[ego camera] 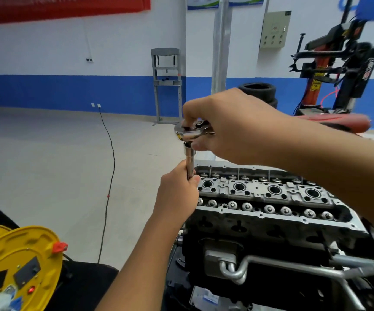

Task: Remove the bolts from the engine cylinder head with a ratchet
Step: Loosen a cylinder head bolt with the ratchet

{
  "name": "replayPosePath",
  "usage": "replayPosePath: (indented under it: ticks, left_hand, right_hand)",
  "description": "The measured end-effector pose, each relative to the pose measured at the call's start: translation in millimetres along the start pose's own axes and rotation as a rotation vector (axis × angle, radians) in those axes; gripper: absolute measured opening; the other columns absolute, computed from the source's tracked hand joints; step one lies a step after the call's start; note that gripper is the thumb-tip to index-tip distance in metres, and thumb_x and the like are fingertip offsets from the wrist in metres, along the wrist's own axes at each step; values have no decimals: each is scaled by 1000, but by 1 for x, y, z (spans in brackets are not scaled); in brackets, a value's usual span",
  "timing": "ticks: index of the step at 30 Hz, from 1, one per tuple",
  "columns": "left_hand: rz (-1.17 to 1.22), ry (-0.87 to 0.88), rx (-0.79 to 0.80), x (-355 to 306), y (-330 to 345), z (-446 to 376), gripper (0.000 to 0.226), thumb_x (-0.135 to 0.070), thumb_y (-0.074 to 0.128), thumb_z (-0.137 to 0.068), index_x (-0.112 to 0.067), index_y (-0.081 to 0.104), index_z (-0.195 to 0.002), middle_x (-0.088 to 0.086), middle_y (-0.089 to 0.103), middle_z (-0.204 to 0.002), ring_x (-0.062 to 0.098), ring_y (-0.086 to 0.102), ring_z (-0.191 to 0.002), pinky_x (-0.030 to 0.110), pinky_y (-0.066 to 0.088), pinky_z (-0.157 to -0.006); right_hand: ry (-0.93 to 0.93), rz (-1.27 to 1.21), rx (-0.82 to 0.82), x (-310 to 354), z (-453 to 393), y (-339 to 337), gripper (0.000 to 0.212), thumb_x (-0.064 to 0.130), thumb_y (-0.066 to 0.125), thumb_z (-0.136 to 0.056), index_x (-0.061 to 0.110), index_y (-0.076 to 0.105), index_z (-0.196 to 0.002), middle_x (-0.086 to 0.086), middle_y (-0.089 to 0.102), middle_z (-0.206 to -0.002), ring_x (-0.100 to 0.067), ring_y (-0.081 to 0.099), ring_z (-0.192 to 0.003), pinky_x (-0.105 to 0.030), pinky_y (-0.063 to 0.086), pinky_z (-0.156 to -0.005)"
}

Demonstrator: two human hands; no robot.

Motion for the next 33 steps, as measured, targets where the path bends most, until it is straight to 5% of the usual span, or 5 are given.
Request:
replayPosePath:
  ticks: [12, 16, 22, 26, 33]
  left_hand:
    - [28, -69, 118, -11, 6, -9, 27, -43, 38, -110, -28, 53, -93, -4, 65, -85, 6, 60, -70, 22, 40, -57]
    - [265, 118, -28, -35, -9, -17, 17, -32, 43, -111, -24, 55, -103, -9, 71, -90, -9, 64, -80, 8, 47, -65]
    - [298, 184, -112, -38, 3, -21, 24, -20, 41, -111, -27, 44, -89, 3, 52, -69, 10, 46, -58, 37, 43, -58]
    - [282, 197, -259, -48, 9, -20, 31, -18, 43, -110, -34, 40, -85, -8, 49, -67, 1, 50, -61, 14, 38, -55]
    - [378, 225, -47, -52, 27, -36, 22, -25, 47, -98, -35, 49, -78, -14, 55, -58, 4, 44, -51, 15, 31, -49]
  right_hand:
    - [191, -226, -4, -19, -7, 3, 25, 31, 84, -87, 29, 63, -101, 15, 55, -80, -6, 52, -66, -23, 36, -53]
    - [198, -186, -7, -19, -8, 1, 22, 23, 83, -86, 26, 69, -103, 15, 54, -81, -4, 50, -67, -23, 41, -54]
    - [238, -154, -11, -24, -12, -2, 14, 15, 77, -87, 21, 68, -95, 10, 59, -81, -4, 45, -48, -15, 34, -37]
    - [352, -306, 43, -40, -12, 7, 22, 8, 81, -83, 11, 66, -99, -5, 58, -65, -13, 48, -36, -19, 42, -36]
    - [411, -224, 10, -59, -6, 39, 30, 42, 62, -100, 17, 47, -106, -2, 57, -89, -16, 55, -70, -30, 42, -53]
Point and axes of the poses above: each hand's wrist, its own z-axis away from the middle knuckle, its own y-axis out of the palm, x = y × z, the point moved 8 cm from there along -z, towards the middle knuckle
